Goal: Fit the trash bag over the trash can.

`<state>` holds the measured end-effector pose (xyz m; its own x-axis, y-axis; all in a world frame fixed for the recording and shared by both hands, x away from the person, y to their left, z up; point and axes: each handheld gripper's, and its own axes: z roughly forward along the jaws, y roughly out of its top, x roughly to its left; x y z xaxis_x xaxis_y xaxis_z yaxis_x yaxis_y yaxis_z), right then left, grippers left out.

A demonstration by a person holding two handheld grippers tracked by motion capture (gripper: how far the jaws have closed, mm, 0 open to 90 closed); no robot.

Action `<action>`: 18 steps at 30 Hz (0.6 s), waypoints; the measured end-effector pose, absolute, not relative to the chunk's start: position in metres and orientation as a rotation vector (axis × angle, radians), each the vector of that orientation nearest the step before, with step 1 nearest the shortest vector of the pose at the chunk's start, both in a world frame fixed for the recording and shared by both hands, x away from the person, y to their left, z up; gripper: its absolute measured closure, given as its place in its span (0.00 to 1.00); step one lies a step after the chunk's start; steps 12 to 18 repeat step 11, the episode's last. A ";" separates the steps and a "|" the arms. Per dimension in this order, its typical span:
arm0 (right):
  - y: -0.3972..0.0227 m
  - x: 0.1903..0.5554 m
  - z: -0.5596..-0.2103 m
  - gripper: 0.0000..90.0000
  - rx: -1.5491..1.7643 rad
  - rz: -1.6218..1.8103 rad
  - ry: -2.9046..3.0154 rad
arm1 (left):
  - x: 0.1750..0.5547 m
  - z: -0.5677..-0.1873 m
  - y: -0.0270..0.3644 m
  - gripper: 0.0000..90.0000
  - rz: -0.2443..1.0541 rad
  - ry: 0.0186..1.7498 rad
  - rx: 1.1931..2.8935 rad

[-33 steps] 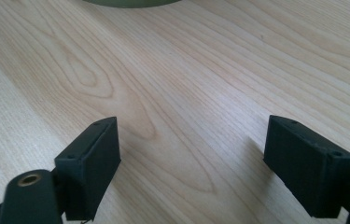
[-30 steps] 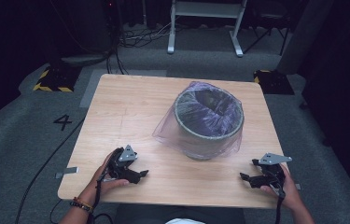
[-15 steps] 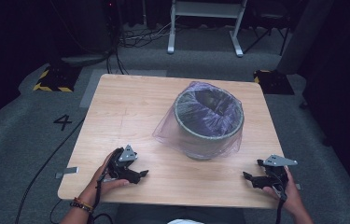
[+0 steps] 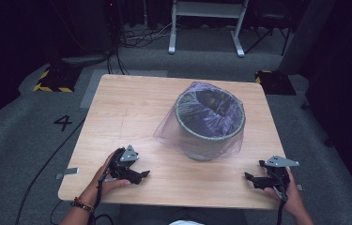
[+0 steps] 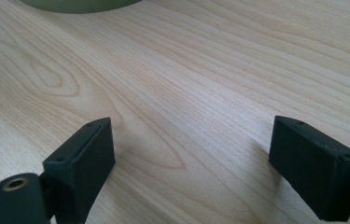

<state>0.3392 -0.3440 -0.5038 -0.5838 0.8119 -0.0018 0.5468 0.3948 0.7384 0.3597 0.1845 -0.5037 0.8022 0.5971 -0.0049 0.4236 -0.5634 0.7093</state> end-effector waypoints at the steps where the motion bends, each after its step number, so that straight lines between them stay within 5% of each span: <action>1: -0.344 0.339 -0.504 0.16 1.176 1.011 2.295 | 0.360 -0.504 0.184 0.15 0.303 0.748 2.253; 18: -0.344 0.339 -0.504 0.16 1.175 1.011 2.296 | 0.361 -0.504 0.184 0.14 0.302 0.743 2.256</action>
